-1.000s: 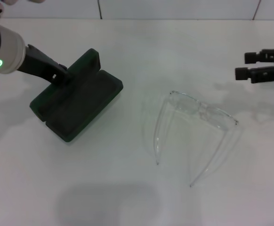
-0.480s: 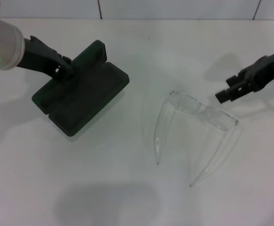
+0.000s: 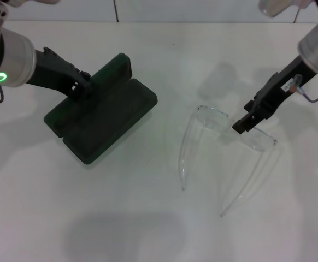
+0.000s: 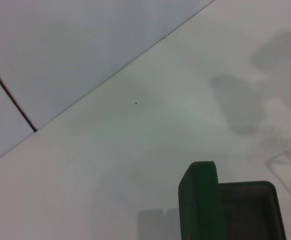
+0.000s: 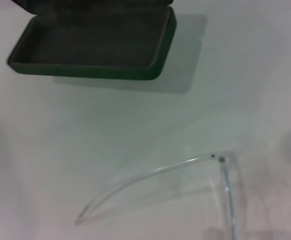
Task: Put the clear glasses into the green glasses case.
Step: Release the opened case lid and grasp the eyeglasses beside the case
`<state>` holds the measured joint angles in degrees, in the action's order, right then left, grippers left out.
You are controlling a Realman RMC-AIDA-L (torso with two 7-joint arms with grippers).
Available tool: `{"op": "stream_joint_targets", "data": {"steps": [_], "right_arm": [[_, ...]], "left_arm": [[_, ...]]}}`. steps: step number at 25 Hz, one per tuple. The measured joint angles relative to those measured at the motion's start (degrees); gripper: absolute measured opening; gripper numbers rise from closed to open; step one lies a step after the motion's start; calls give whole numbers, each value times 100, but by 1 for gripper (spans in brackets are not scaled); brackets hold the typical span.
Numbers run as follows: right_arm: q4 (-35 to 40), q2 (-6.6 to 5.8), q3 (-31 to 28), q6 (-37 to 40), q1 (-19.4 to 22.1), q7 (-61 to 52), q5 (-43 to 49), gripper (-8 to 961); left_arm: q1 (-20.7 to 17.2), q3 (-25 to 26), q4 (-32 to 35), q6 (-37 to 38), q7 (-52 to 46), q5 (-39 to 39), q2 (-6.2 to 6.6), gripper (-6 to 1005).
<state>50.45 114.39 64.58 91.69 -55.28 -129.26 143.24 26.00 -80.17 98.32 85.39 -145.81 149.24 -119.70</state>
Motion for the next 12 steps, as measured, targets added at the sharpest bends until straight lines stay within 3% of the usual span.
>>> {"op": "stream_joint_targets", "data": {"steps": [3,12], "right_arm": [[-32,83,151,-304,-11,0,113,651],[-736,133,635,-1045,-135,46,45,636]], "left_arm": [[-21,-46,-8,-15,0,-14,0,201],[-93,-130,-41,-39,0,-35,-9,200]]}}
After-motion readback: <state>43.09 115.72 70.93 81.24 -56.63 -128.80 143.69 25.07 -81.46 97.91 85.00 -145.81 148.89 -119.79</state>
